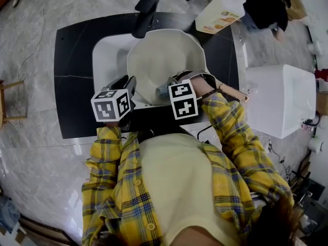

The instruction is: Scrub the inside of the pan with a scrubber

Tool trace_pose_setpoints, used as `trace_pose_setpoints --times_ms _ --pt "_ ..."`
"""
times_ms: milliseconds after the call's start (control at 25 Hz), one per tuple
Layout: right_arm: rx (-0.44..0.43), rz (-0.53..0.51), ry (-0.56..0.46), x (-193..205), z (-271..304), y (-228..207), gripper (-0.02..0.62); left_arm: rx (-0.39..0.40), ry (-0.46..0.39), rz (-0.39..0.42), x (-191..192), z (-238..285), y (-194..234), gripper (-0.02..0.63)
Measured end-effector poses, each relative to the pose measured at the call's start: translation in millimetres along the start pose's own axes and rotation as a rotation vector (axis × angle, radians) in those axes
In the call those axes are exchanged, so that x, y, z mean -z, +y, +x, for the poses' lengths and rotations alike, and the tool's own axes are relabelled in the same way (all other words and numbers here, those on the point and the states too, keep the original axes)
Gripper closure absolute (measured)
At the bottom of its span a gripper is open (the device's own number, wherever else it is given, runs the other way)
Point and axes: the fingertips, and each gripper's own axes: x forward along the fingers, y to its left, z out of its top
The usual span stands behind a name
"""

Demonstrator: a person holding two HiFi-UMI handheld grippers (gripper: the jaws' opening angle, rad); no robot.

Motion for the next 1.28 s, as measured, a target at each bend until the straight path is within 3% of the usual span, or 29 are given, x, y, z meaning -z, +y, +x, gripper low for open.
trace_pose_setpoints --times_ms 440,760,1040,1280 --pt "0.002 0.045 0.068 28 -9 0 0.512 0.013 0.002 0.005 0 2 -4 0.512" --pt "0.105 0.087 0.117 47 -17 -21 0.512 0.013 0.005 0.01 1 2 -5 0.512" --pt "0.246 0.088 0.194 64 -19 -50 0.512 0.013 0.009 0.012 2 2 -6 0.512" --pt "0.295 0.106 0.211 66 -14 -64 0.512 0.012 0.01 0.01 1 4 -6 0.512"
